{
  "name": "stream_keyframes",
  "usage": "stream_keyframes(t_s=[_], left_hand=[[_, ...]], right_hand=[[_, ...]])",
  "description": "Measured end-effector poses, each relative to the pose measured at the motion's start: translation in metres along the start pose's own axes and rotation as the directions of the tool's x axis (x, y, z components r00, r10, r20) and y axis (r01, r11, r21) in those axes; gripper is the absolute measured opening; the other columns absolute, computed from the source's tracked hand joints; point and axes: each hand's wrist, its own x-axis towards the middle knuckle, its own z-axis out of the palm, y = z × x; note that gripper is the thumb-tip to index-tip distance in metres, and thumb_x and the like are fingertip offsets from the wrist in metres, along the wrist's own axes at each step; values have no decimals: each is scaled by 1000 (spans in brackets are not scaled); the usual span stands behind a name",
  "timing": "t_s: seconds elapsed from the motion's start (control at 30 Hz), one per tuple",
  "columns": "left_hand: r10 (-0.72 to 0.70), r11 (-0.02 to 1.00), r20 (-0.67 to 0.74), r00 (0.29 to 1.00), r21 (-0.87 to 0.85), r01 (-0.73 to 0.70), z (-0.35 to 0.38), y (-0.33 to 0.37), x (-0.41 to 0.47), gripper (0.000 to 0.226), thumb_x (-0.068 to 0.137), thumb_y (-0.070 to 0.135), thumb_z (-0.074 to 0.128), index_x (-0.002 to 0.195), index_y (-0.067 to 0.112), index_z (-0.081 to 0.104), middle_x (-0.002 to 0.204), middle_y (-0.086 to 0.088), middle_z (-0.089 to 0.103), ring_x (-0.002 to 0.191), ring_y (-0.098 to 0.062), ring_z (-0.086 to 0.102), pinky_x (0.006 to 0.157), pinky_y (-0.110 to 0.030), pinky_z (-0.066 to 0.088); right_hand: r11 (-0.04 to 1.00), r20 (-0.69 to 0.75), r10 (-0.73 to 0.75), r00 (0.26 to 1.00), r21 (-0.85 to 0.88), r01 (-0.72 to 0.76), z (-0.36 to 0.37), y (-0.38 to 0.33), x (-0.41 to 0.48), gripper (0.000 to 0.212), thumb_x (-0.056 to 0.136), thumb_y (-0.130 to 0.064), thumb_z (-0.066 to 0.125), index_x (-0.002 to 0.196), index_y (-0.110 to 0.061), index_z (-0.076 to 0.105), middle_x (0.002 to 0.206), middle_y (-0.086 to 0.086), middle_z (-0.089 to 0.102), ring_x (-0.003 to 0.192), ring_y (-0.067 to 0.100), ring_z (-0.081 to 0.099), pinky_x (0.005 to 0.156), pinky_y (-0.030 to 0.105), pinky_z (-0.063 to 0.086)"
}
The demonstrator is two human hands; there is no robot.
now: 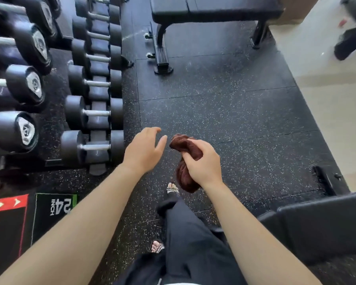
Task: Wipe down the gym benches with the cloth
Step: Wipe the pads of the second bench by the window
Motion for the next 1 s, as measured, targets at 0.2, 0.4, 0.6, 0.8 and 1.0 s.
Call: stream_keyframes(t_s=[0.2,0.4,0.6,0.8,1.0], left_hand=[[64,998,21,998,16,-64,-18,14,136,45,94,42,39,129,14,47,131,-7,52,122,-24,46,100,-41,40],[76,995,74,994,62,-80,-42,41,303,45,94,43,39,129,15,47,131,-7,52,121,-24,47,99,-39,40],[46,997,28,999,55,-48,-86,55,443,46,94,44,38,129,15,47,131,-7,52,121,-23,47,99,-41,41],[44,998,17,999,51,-45,-119,51,609,45,94,44,38,128,15,47,130,-7,52,119,-25,48,98,-45,42],[54,995,38,998,79,-56,-164,35,785,46,94,44,37,128,15,47,131,-6,51,120,-25,47,97,-44,42]], right_hand=[[1000,-90,11,996,6,-10,-5,-15,128,28,76,-24,71,103,-28,69,105,-12,61,105,10,57,87,9,31],[998,-77,56,995,5,-56,-17,-37,289,27,77,-29,70,104,-32,66,111,-14,60,106,9,56,90,19,35],[1000,-42,6,999,3,-6,-27,-79,432,26,78,-28,71,104,-33,67,109,-15,61,104,5,55,90,15,34],[999,-88,-34,995,2,34,-14,-117,598,28,77,-26,72,104,-28,68,110,-12,62,105,6,56,90,12,32],[1000,-79,-6,997,-9,5,17,-166,773,32,78,-26,72,109,-25,67,118,-8,61,111,9,54,93,12,31]])
